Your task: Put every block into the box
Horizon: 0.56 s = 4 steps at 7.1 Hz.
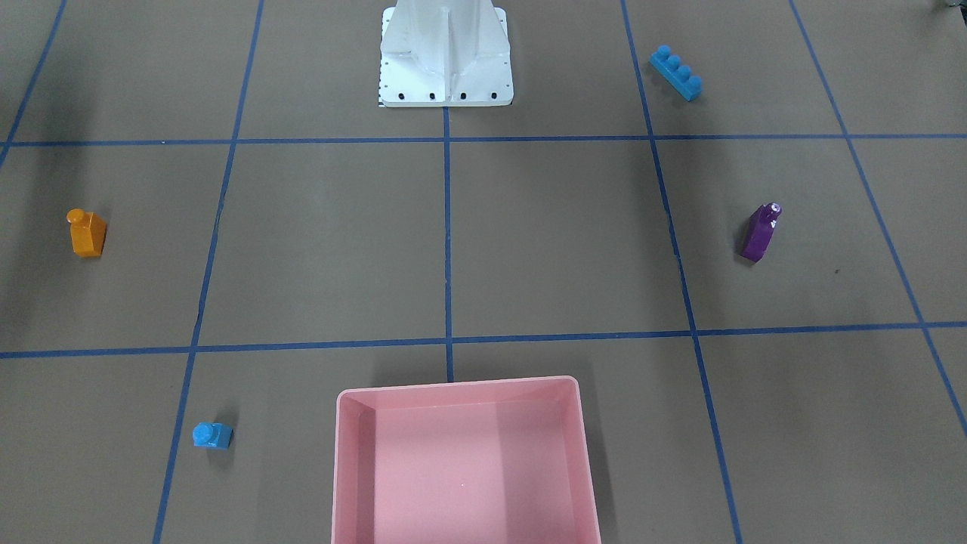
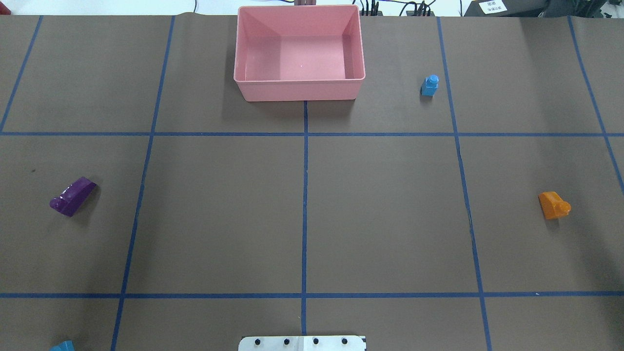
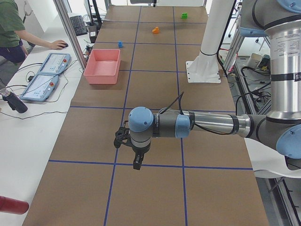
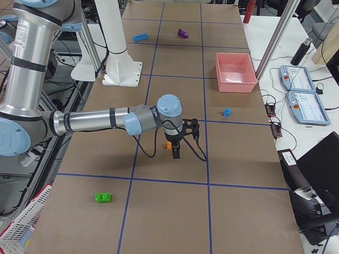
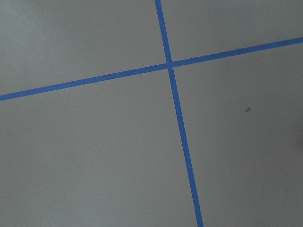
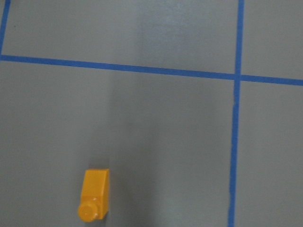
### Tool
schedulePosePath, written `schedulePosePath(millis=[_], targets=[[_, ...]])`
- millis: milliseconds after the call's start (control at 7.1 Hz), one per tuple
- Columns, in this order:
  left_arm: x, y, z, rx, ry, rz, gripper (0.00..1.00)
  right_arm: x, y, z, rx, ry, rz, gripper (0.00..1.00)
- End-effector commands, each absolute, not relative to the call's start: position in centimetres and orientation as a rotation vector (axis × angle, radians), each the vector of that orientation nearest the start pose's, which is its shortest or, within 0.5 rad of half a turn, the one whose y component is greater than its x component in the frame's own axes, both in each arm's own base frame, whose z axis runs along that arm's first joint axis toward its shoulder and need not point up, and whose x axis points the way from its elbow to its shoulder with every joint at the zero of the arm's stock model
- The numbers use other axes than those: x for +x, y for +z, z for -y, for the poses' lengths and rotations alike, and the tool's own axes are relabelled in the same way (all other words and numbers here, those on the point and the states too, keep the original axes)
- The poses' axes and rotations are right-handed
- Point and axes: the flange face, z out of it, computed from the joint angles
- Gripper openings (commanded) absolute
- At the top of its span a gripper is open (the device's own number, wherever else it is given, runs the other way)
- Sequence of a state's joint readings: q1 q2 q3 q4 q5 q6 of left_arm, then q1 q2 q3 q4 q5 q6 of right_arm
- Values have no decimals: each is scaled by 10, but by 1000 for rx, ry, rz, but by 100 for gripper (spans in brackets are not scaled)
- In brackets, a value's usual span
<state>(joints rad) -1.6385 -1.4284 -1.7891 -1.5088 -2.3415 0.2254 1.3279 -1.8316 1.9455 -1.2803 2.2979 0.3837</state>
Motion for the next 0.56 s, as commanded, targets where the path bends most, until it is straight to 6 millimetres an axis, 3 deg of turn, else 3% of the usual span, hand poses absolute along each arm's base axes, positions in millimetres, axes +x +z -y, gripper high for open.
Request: schedulePosePath(millis=[0, 282, 423], targets=[[-93, 626, 427, 133, 158, -760, 100, -114, 552, 399, 133, 33, 834, 100], [-93, 627, 427, 138, 161, -759, 100, -160, 573, 393, 135, 11, 807, 100], [-93, 626, 427, 140, 161, -759, 100, -183, 572, 394, 127, 25, 793, 100]])
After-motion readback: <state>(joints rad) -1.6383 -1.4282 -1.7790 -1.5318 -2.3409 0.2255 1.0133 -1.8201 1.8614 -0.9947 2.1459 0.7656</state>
